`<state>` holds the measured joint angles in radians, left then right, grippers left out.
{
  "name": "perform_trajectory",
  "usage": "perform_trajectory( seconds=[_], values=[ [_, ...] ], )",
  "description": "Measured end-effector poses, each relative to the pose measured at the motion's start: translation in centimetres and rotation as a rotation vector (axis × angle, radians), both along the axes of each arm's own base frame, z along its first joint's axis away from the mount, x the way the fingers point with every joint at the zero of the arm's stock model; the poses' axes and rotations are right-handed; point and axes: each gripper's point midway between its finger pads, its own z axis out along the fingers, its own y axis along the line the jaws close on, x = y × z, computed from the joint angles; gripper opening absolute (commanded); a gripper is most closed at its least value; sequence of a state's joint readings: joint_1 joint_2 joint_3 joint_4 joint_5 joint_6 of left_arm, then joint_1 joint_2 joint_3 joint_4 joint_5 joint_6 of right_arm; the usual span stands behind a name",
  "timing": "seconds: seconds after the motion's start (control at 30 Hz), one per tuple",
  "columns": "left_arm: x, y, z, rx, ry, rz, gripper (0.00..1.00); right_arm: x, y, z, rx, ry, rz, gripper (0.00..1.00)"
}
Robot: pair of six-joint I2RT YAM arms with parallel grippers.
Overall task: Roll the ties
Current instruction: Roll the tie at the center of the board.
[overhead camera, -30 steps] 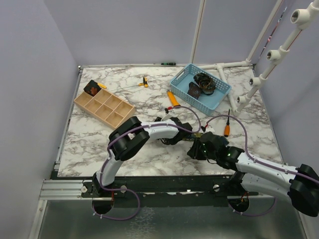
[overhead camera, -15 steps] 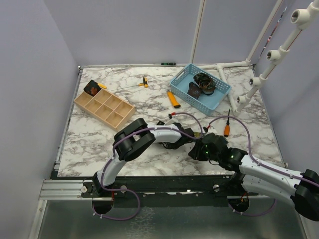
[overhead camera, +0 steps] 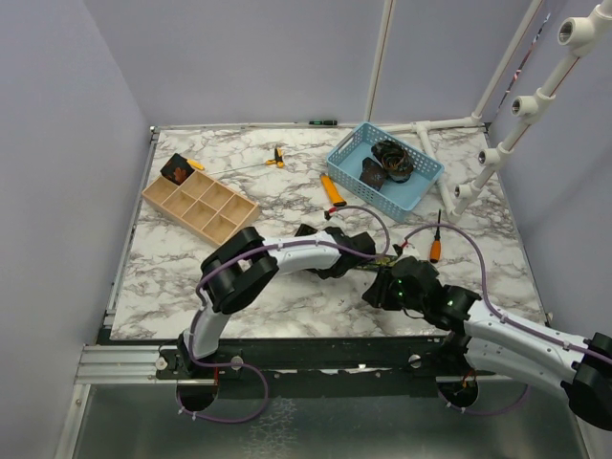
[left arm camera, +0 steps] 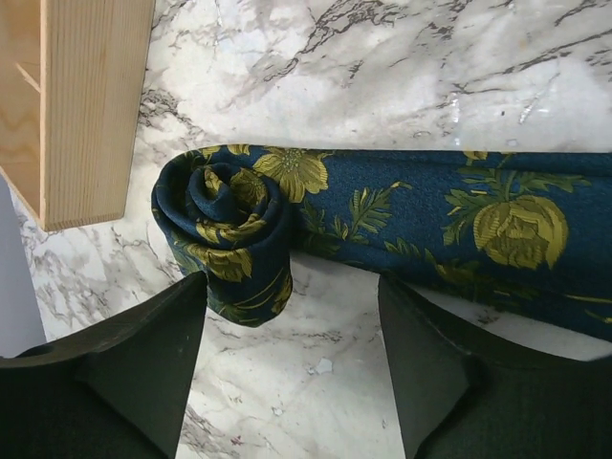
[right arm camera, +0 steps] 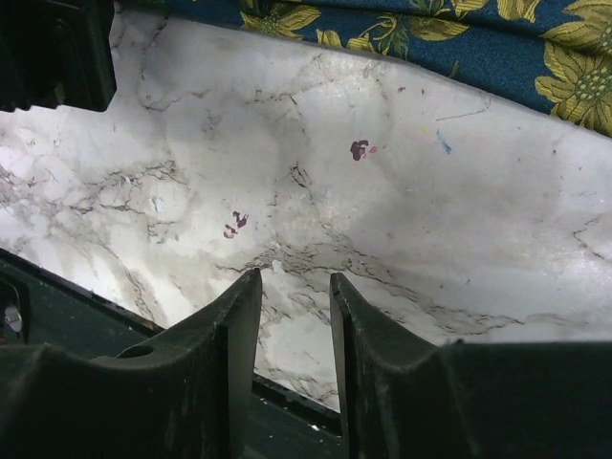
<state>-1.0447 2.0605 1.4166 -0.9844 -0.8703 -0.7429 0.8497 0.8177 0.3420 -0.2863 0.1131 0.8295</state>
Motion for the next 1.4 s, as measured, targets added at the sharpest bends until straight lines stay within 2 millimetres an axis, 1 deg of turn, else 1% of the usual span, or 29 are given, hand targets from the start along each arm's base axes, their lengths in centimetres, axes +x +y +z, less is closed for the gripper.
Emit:
perform_trajectory(
  seconds=[0.1,0.17,0.27,0.37,0.4,0.47,0.5,0.53,0.57,0.6,0.67,0.7,0.73,0.77,0.8,0.87,0.93,1.0,1.1,1.17,1.27,1.4],
  values=[
    [-0.2,-0.6,0.6,-0.047,0.013,-0.009,0.82,0.0,0.1,0.1,0.005,0.002,0.004,0.54],
    [-0.3,-0.8,1.5,-0.084,0.015,-0.016,0.86,0.0,0.4,0.5,0.013,0.001,0.012,0.59],
    [-0.5,-0.6,3.3,-0.144,0.012,-0.022,0.88,0.4,1.1,1.9,0.038,-0.021,0.027,0.63],
    [-0.5,0.1,5.7,-0.242,0.007,-0.019,0.88,1.1,2.1,3.6,0.061,-0.048,0.049,0.65],
    [-0.4,0.4,6.4,-0.280,0.004,-0.013,0.87,1.3,2.6,4.0,0.066,-0.053,0.061,0.64],
    [0.1,1.9,7.8,-0.380,0.005,0.010,0.85,1.8,3.7,4.7,0.075,-0.058,0.085,0.64],
    [0.4,2.6,8.2,-0.430,0.006,0.023,0.85,2.1,4.4,4.8,0.077,-0.052,0.100,0.63],
    [0.9,3.5,8.5,-0.519,0.015,0.038,0.84,2.4,5.1,4.8,0.075,-0.043,0.116,0.63],
    [1.4,4.9,8.7,-0.575,0.012,0.062,0.83,2.9,6.1,4.8,0.076,-0.033,0.130,0.62],
    [2.1,6.2,8.7,-0.625,0.000,0.090,0.83,3.3,7.1,4.6,0.075,-0.021,0.146,0.62],
    [2.9,8.0,8.2,-0.727,0.004,0.115,0.82,4.3,9.1,4.3,0.077,0.000,0.171,0.61],
    [3.2,8.6,7.5,-0.807,0.020,0.112,0.81,4.9,10.3,4.2,0.079,0.011,0.183,0.61],
    [3.3,9.1,6.9,-0.830,0.030,0.120,0.80,5.4,11.3,4.0,0.079,0.018,0.193,0.61],
    [3.3,9.2,6.0,-0.885,0.055,0.113,0.80,6.0,12.3,4.0,0.083,0.021,0.200,0.60],
    [3.2,9.2,5.3,-0.924,0.077,0.105,0.80,6.4,13.0,3.8,0.082,0.025,0.205,0.60],
    [2.9,9.0,4.2,-1.011,0.112,0.091,0.79,7.9,15.1,3.9,0.091,0.024,0.210,0.59],
    [2.8,8.8,3.7,-1.072,0.132,0.079,0.79,9.1,16.6,3.8,0.096,0.023,0.207,0.57],
    [3.1,8.6,3.6,-1.127,0.130,0.062,0.78,10.1,17.8,3.4,0.098,0.025,0.204,0.55],
    [3.7,7.9,4.0,-1.180,0.121,0.022,0.78,11.1,19.1,2.6,0.094,0.039,0.196,0.51],
    [3.9,7.6,4.2,-1.195,0.115,0.004,0.78,11.5,19.5,1.7,0.086,0.052,0.190,0.50],
    [4.3,7.3,4.5,-1.211,0.106,-0.016,0.78,11.8,19.6,0.6,0.066,0.068,0.180,0.48],
    [4.4,7.3,4.0,-1.214,0.109,-0.014,0.78,12.1,18.8,-0.3,0.040,0.086,0.151,0.46]
  ],
)
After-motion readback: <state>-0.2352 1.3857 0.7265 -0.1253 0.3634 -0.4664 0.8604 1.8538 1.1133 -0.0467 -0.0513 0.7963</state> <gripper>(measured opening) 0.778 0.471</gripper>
